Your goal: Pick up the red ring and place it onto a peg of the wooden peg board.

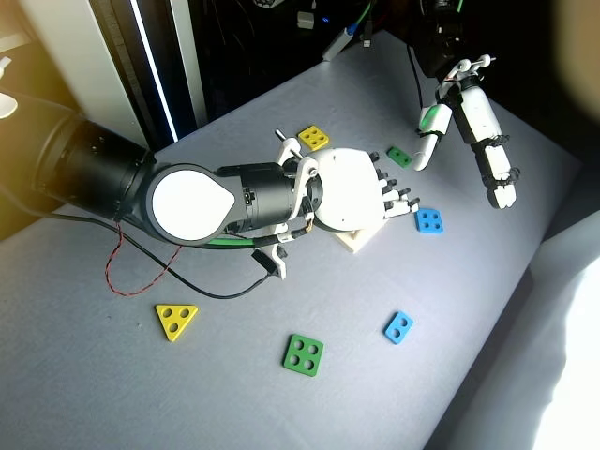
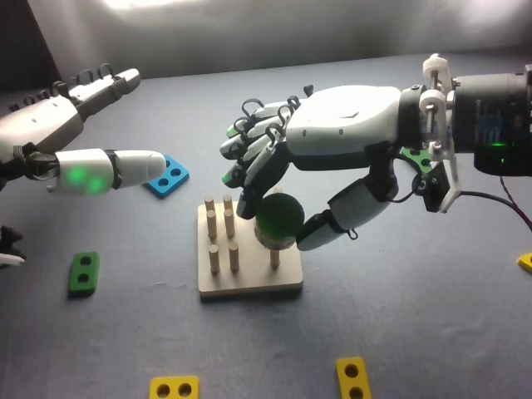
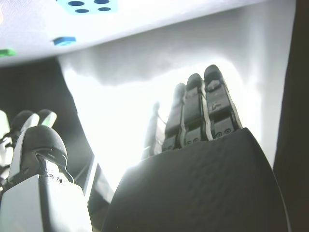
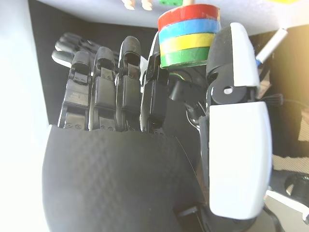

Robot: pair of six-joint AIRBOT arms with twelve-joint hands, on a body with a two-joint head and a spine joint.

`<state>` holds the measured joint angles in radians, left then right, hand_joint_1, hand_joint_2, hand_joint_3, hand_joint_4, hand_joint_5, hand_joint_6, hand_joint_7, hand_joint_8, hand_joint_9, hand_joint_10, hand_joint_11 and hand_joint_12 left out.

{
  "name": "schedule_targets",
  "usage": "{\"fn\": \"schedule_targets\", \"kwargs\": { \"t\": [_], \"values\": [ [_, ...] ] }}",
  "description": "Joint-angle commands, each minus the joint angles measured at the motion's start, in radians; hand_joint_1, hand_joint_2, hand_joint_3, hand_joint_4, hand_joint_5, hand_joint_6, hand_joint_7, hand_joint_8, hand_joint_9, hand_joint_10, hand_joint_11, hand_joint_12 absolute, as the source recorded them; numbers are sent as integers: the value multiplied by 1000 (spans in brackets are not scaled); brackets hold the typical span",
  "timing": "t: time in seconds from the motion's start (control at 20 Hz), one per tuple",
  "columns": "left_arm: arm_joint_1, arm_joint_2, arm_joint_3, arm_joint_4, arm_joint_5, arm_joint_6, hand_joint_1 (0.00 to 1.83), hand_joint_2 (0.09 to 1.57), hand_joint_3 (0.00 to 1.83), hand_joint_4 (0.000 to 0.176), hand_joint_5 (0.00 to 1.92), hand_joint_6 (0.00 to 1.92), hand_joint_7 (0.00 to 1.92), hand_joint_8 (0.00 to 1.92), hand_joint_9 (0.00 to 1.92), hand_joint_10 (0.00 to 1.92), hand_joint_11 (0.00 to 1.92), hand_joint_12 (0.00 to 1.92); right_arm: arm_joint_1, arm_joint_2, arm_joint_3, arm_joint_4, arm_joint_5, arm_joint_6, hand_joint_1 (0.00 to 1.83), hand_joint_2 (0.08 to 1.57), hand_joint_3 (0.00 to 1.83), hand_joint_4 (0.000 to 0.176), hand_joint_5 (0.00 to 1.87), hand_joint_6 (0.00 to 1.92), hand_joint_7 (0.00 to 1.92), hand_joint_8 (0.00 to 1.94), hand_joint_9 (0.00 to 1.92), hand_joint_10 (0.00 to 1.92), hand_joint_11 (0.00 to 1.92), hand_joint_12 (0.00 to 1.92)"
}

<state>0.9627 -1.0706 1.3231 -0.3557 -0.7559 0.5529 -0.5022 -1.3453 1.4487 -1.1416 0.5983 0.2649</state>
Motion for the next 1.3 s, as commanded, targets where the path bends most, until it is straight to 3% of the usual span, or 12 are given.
{"fn": "schedule_targets", "kwargs": {
  "t": [0.0,0.15,0.25,0.3,0.5,0.55,0.7,1.25],
  "values": [
    [-14,-4,7,-2,-125,-5,348,1005,2,122,12,0,0,0,0,0,0,0,3,-6,1,57,63,4,1119,1116,0,0,973,1015,495,3,204,2,0,221],
    [-14,-4,7,-2,-125,-5,337,993,0,148,27,7,0,0,0,0,0,0,-2,-10,4,57,61,9,1114,1122,2,0,961,1034,481,1,189,2,0,146],
    [-15,-3,7,-2,-125,-5,345,1006,2,145,25,4,0,0,0,0,0,0,-5,-12,5,56,62,11,1134,1115,0,0,975,1009,490,2,193,2,0,43],
    [-15,-4,7,-2,-125,-5,339,997,0,157,30,6,0,0,0,0,0,0,-6,-12,5,53,62,13,1128,1115,0,0,976,1007,492,2,197,3,0,8],
    [-16,-5,7,-1,-125,-5,334,998,0,145,23,1,0,0,0,0,0,0,-10,-15,6,40,56,21,1128,1111,0,0,985,994,492,0,200,2,0,0],
    [-16,-4,7,-1,-125,-5,330,993,0,158,27,3,0,0,0,0,0,0,-10,-16,6,36,56,25,1129,1114,1,0,977,1005,491,0,198,1,0,0],
    [-16,-4,7,0,-125,-5,323,999,0,174,17,0,0,0,0,0,0,0,-10,-19,7,19,55,38,1123,1121,2,0,963,1029,486,1,194,1,0,0],
    [-19,-4,7,6,-122,-5,329,998,0,175,19,0,0,0,0,0,0,0,-20,-50,52,6,42,66,1105,1124,1,0,958,1038,475,0,173,0,0,0]
  ]
}}
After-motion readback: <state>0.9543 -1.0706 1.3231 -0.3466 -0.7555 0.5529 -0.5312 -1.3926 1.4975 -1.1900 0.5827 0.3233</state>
